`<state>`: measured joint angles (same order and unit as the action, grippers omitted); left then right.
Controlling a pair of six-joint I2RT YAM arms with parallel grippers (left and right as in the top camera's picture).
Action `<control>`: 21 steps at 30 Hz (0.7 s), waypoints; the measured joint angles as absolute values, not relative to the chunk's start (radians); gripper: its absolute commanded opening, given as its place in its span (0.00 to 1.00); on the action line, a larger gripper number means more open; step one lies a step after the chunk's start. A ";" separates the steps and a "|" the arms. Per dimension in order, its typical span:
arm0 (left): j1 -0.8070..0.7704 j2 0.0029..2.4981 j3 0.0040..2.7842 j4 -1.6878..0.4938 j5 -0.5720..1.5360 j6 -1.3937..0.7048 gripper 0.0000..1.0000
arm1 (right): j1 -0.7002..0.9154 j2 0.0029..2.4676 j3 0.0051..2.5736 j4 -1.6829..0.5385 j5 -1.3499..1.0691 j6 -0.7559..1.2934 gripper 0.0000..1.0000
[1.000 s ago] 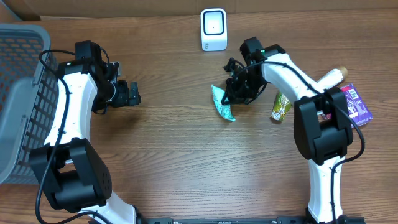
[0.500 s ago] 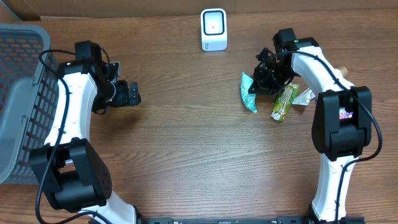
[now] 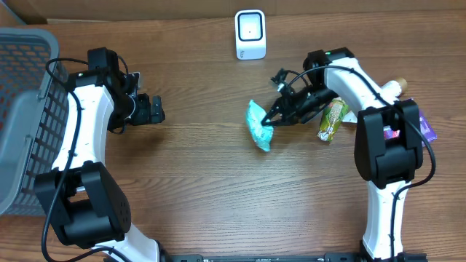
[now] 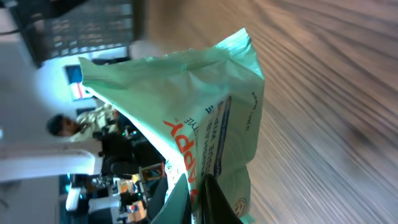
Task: Scan the item barcode
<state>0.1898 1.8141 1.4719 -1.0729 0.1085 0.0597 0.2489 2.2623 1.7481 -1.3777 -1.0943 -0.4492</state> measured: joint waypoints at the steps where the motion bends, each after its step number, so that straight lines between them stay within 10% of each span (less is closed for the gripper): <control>1: 0.190 1.814 1.472 -1.073 0.109 0.060 1.00 | 0.258 2.262 1.743 -1.357 -1.111 -0.459 0.04; 15: 0.190 1.814 1.472 -1.073 0.109 0.060 1.00 | 0.472 2.268 1.687 -0.996 -0.776 -0.085 0.06; 21: 0.190 1.814 1.472 -1.073 0.109 0.060 1.00 | 0.450 2.266 1.687 -0.997 -0.612 0.011 0.51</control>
<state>0.1898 1.8141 1.4719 -1.0729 0.1085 0.0597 0.4503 2.2658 1.6875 -0.9970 -0.6121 0.0113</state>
